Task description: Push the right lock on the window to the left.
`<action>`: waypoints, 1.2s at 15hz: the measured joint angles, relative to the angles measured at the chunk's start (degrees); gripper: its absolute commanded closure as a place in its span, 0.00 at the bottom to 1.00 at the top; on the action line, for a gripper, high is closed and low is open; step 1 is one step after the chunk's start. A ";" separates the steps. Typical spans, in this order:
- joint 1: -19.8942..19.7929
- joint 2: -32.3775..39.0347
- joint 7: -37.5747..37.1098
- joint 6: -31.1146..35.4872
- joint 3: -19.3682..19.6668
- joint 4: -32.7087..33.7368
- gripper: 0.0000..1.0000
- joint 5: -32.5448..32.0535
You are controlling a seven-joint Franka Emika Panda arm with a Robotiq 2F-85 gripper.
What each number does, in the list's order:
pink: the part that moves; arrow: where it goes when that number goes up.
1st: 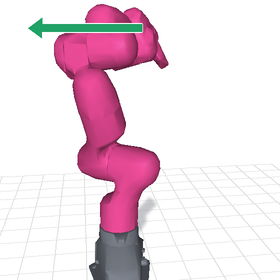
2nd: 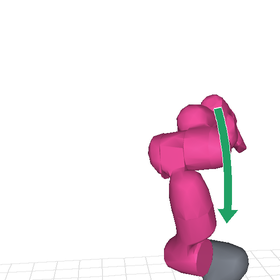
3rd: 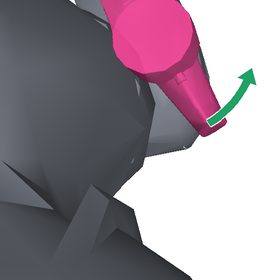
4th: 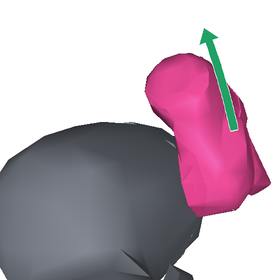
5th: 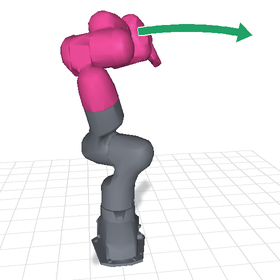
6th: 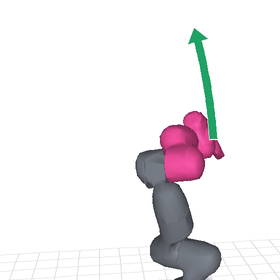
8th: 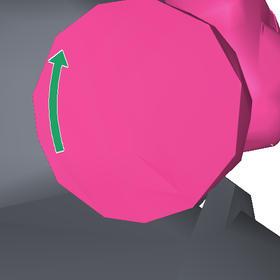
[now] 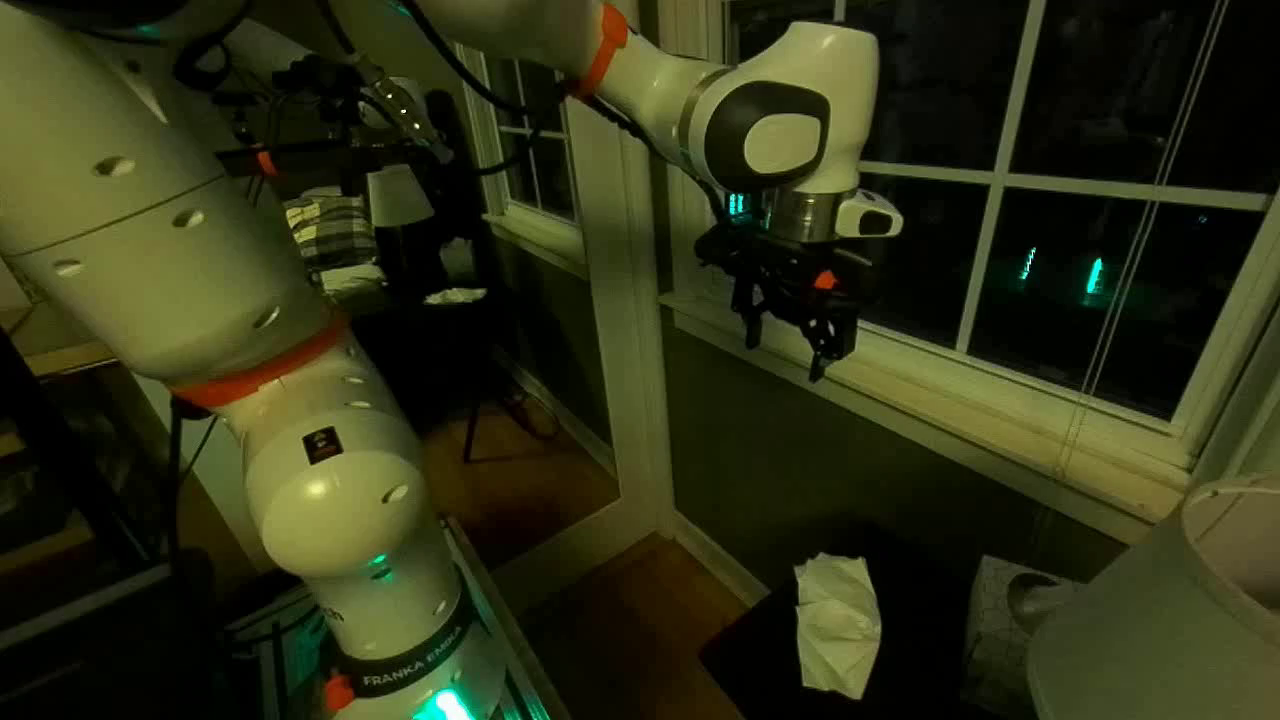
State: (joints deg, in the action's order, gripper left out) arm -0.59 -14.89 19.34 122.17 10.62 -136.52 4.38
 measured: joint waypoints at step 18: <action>1.42 -7.28 10.01 -4.00 -1.51 15.40 0.00 3.31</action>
State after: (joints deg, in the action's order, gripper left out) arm 0.83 -22.17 29.35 118.17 9.12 -121.12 7.68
